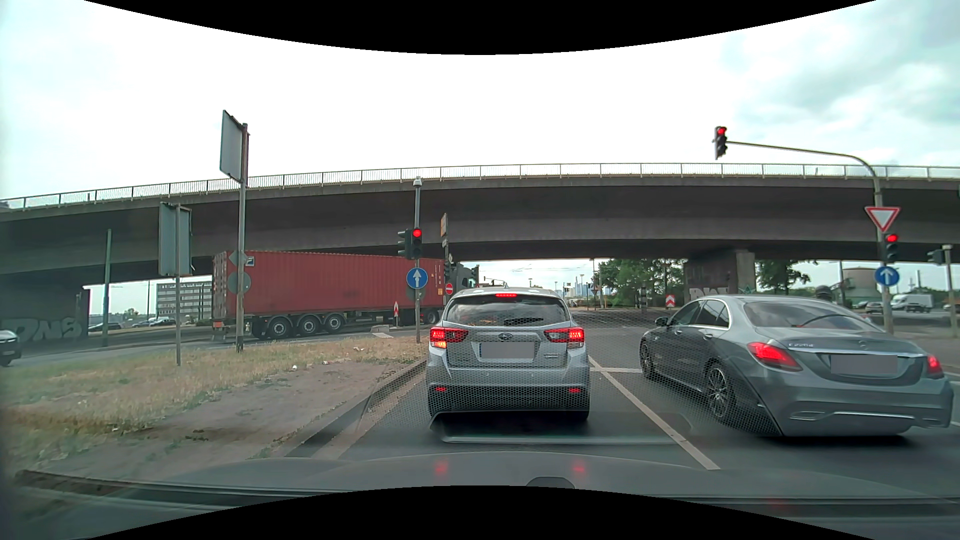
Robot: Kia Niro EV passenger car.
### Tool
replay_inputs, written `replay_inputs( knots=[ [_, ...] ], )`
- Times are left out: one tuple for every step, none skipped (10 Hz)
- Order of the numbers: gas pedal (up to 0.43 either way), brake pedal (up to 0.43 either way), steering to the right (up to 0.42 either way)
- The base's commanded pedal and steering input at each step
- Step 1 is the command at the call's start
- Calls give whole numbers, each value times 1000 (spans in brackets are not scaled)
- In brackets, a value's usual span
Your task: Follow the waypoints while adhering to traffic rules and regulations
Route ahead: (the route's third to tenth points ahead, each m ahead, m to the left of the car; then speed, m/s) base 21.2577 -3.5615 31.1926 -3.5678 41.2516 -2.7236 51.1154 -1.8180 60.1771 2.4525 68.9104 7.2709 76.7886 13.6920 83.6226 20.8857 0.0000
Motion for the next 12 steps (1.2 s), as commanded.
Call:
replay_inputs(
  knots=[
    [0, 256, -1],
    [0, 256, -1],
    [0, 256, -1],
    [0, 256, -1],
    [0, 256, -1],
    [0, 256, -1],
    [0, 256, -1],
    [0, 256, -1],
    [0, 256, -1],
    [0, 256, -1],
    [0, 256, -1],
    [0, 256, -1]
  ],
)
